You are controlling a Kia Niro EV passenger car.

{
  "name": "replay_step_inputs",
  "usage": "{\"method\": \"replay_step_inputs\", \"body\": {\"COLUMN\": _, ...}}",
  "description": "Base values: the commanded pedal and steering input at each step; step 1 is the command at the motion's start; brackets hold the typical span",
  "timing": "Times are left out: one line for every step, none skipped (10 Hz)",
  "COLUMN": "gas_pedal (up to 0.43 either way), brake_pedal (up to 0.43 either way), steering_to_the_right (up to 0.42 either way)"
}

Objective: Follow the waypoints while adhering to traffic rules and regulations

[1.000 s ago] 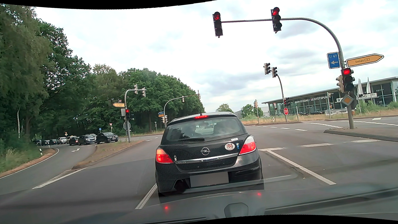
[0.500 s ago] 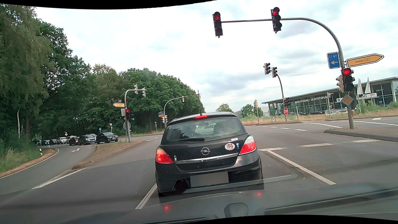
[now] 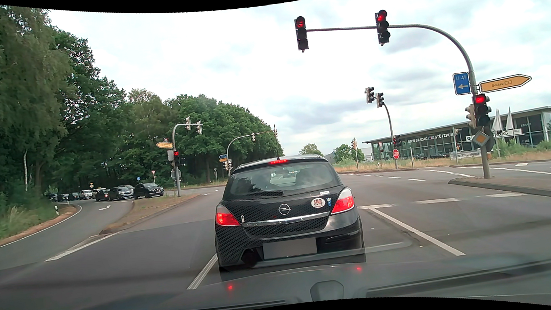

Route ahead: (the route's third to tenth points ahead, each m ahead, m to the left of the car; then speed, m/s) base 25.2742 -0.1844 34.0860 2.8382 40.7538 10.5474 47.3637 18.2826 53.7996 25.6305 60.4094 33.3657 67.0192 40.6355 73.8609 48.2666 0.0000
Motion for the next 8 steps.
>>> {"method": "replay_step_inputs", "body": {"gas_pedal": 0.000, "brake_pedal": 0.226, "steering_to_the_right": -0.004}}
{"method": "replay_step_inputs", "body": {"gas_pedal": 0.000, "brake_pedal": 0.232, "steering_to_the_right": -0.004}}
{"method": "replay_step_inputs", "body": {"gas_pedal": 0.000, "brake_pedal": 0.232, "steering_to_the_right": -0.004}}
{"method": "replay_step_inputs", "body": {"gas_pedal": 0.000, "brake_pedal": 0.226, "steering_to_the_right": -0.004}}
{"method": "replay_step_inputs", "body": {"gas_pedal": 0.000, "brake_pedal": 0.232, "steering_to_the_right": -0.004}}
{"method": "replay_step_inputs", "body": {"gas_pedal": 0.000, "brake_pedal": 0.232, "steering_to_the_right": -0.004}}
{"method": "replay_step_inputs", "body": {"gas_pedal": 0.000, "brake_pedal": 0.232, "steering_to_the_right": -0.004}}
{"method": "replay_step_inputs", "body": {"gas_pedal": 0.000, "brake_pedal": 0.226, "steering_to_the_right": -0.004}}
